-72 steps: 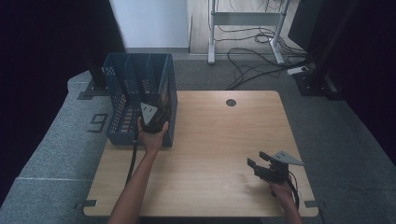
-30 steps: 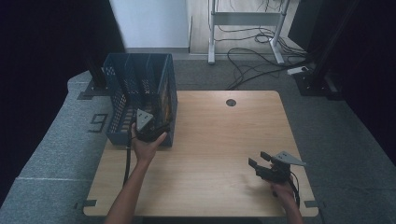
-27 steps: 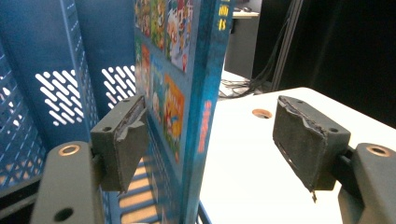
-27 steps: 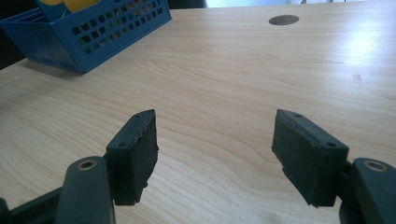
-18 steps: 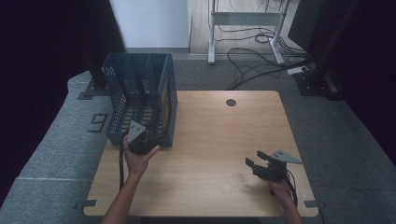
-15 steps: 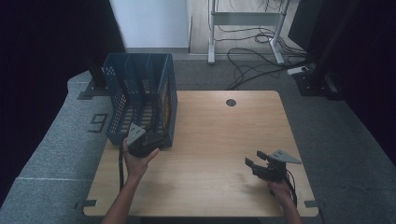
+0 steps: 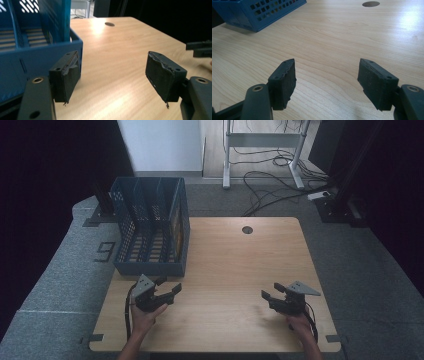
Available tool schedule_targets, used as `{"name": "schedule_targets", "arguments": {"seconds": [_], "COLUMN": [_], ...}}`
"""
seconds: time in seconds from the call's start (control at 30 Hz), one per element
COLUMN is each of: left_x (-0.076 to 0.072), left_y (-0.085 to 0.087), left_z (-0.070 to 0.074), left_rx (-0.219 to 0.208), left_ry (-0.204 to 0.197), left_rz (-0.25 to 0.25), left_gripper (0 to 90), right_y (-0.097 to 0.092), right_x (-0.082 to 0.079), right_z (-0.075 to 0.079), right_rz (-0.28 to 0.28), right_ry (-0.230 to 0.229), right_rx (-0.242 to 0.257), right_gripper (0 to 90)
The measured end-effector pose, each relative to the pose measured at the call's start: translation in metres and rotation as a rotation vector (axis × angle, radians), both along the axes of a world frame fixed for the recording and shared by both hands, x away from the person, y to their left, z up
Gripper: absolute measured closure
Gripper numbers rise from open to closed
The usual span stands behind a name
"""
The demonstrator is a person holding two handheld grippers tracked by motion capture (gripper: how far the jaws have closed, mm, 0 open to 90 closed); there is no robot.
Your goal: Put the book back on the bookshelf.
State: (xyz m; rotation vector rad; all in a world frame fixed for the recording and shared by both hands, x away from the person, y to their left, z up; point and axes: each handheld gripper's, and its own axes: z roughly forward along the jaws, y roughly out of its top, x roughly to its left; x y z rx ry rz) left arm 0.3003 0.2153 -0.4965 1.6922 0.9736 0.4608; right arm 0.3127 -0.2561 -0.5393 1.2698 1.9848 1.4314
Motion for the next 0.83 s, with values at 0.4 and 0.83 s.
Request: {"name": "schedule_targets", "arguments": {"seconds": [0.4, 0.83], "left_x": [-0.007, -0.001], "left_y": [0.0, -0.002], "left_z": [-0.029, -0.031], "left_rx": [0.075, 0.09], "left_ry": [0.083, 0.105], "left_rz": [-0.014, -0.002], "left_gripper": [27.1, 26.9], "right_y": [0.002, -0.001], "right_x": [0.0, 0.001], "right_z": [-0.002, -0.003], "right_rz": [0.005, 0.002], "right_ry": [0.012, 0.012], "right_rx": [-0.022, -0.014], "right_gripper": [30.0, 29.9]}}
